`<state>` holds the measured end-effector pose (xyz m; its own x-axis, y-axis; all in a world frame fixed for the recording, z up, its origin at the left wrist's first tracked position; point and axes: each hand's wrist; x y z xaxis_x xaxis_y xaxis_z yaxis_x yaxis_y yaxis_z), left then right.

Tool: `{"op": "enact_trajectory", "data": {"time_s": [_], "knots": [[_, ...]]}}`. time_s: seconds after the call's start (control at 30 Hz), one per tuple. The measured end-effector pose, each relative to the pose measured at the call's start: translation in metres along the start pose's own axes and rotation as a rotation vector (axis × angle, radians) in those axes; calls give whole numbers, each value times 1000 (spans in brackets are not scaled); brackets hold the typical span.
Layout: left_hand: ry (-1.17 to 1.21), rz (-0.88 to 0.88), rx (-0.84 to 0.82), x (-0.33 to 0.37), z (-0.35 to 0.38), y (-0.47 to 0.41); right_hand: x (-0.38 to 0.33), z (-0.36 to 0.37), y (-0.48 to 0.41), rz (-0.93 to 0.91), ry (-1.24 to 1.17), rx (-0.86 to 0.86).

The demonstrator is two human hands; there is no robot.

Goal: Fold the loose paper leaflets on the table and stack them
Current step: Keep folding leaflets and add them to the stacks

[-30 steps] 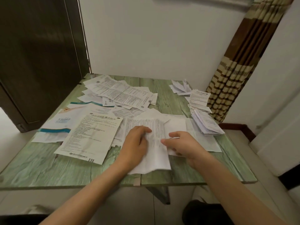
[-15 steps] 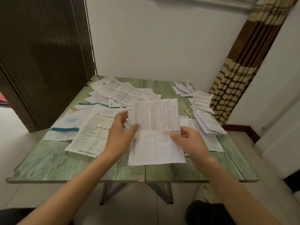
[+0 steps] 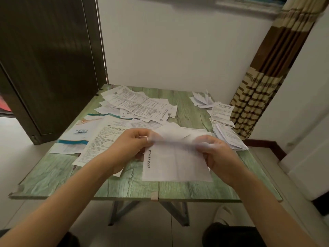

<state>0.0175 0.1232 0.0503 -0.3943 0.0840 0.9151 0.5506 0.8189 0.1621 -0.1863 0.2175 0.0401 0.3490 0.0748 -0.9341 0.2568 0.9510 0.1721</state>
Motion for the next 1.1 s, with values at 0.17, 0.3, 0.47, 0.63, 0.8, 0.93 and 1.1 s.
{"op": "enact_trajectory", "data": {"time_s": [0.17, 0.3, 0.47, 0.63, 0.8, 0.93, 1.1], "knots": [[-120, 46, -6, -1, -11, 2, -14, -4, 2, -27, 118, 47], [-172, 106, -122, 4, -13, 4, -25, 10, 2, -220, 434, -14], [-156, 177, -153, 7, -3, 5, -21, 32, -1, 96, 796, -401], [337, -9, -137, -2, -4, 7, -11, 28, -2, -33, 360, -133], [172, 15, -210, -5, 16, 22, 5, 35, -3, -136, 172, -13], [117, 23, -71, -7, 29, 19, 17, 37, 0, -145, 120, 39], [135, 10, -20, -5, 27, 15, 11, 25, 6, 21, -17, -46]]}}
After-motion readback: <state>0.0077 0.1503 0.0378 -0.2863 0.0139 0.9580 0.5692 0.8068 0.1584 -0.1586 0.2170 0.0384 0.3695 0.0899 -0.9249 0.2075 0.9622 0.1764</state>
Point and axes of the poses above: each hand's wrist, its own y-axis away from the middle knuckle, its own z-axis out of the palm, x = y × z, and after that the axes turned 14 degrees about -y, right-handed
